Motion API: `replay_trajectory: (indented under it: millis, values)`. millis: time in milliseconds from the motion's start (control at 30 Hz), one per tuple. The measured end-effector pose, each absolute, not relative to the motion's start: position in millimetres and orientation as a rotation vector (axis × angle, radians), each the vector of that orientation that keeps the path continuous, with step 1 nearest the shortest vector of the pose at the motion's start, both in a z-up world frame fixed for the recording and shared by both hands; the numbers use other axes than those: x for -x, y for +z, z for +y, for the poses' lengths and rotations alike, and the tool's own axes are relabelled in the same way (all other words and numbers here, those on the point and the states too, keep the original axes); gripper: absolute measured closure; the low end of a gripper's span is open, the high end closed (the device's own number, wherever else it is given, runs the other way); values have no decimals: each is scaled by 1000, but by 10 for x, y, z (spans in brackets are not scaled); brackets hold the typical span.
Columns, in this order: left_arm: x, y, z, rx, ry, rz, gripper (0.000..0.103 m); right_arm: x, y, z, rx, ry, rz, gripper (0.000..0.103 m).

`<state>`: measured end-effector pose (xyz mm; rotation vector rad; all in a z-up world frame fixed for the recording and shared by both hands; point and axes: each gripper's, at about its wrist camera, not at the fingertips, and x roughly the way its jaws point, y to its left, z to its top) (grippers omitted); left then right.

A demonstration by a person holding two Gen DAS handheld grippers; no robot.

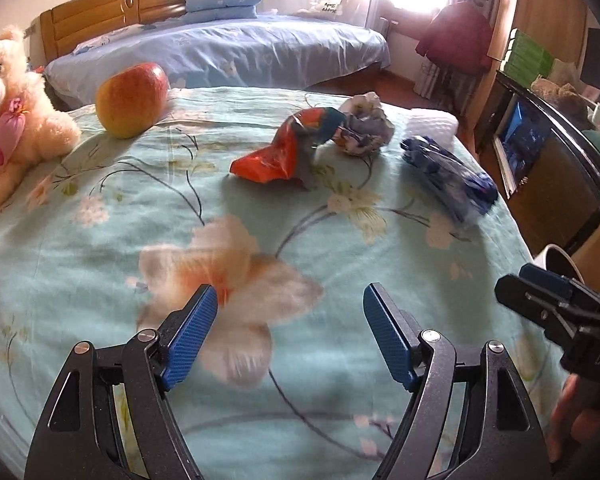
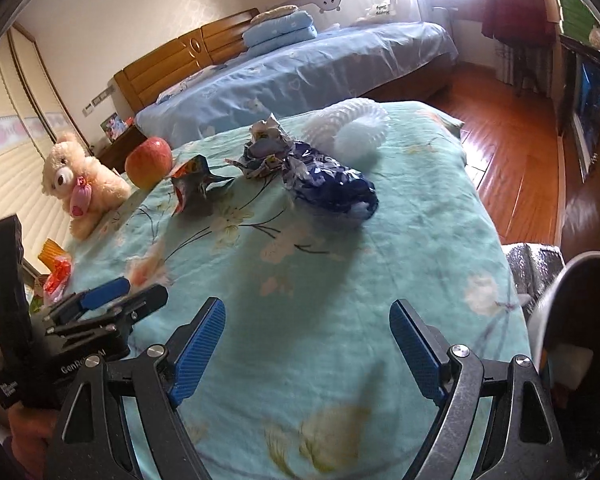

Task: Collect trash
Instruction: 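Move both open tools back over the bed toward the trash, then grasp the red chip bag with the left tool while the right tool grasps the blue snack bag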

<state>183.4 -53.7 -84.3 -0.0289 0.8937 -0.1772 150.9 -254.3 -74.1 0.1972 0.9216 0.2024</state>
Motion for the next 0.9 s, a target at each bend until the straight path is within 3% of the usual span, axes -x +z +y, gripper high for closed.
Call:
replay_trajectory:
  millis: [600,633,667,700,767,833,900]
  values:
    - [-2760,-867,-502,53,-164,889,27,-2187,-819,-2562,-212,192,936,17]
    - [-2779,-871,-508,55,-175,888,31,-2196,-820,-2557,-208,192,935,18]
    - [-2789,-867,-513,58,-183,887,44,-2204,-821,-2549,-202,190,933,19]
    - [-2792,-876,-527,57,-189,889,49,-2216,-825,-2548,-199,189,932,23]
    - [-2788,-892,-558,48,-203,896,73,-2239,-843,-2532,-191,183,940,43]
    - [-2776,-892,-568,46,-211,895,89,-2221,-845,-2519,-178,179,934,50]
    - [-2754,-882,-565,46,-212,889,93,-2176,-811,-2502,-164,180,919,56]
